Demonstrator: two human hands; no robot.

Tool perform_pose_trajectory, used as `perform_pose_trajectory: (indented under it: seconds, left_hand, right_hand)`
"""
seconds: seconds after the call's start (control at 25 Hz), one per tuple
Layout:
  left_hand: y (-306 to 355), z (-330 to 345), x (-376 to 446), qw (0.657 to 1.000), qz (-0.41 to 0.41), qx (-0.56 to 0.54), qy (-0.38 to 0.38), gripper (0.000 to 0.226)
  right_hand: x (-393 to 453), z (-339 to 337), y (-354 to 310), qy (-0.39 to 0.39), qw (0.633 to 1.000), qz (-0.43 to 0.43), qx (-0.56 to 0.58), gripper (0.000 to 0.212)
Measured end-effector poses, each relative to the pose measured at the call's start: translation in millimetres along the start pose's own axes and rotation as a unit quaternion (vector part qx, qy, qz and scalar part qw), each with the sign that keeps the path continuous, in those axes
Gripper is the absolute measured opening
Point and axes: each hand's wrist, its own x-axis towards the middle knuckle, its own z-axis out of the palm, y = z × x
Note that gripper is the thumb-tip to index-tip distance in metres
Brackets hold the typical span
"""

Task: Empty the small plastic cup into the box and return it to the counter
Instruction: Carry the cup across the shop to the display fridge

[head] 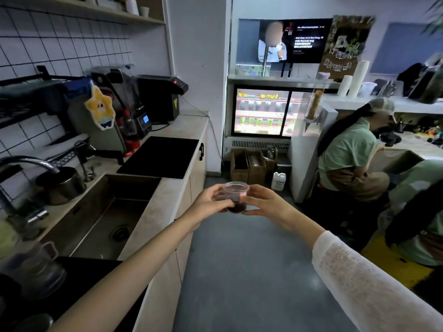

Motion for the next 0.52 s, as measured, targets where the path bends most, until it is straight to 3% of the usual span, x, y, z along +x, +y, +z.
perform_pose_trajectory:
  seconds: [0.52]
  left_hand:
    - [4.6, -18.1, 222.0, 0.999, -0.031, -0.015, 0.009, 0.048]
  right_hand:
    - [211.0, -84.9, -14.4, -0.009, 1.0, 0.016, -0.018, 0.039]
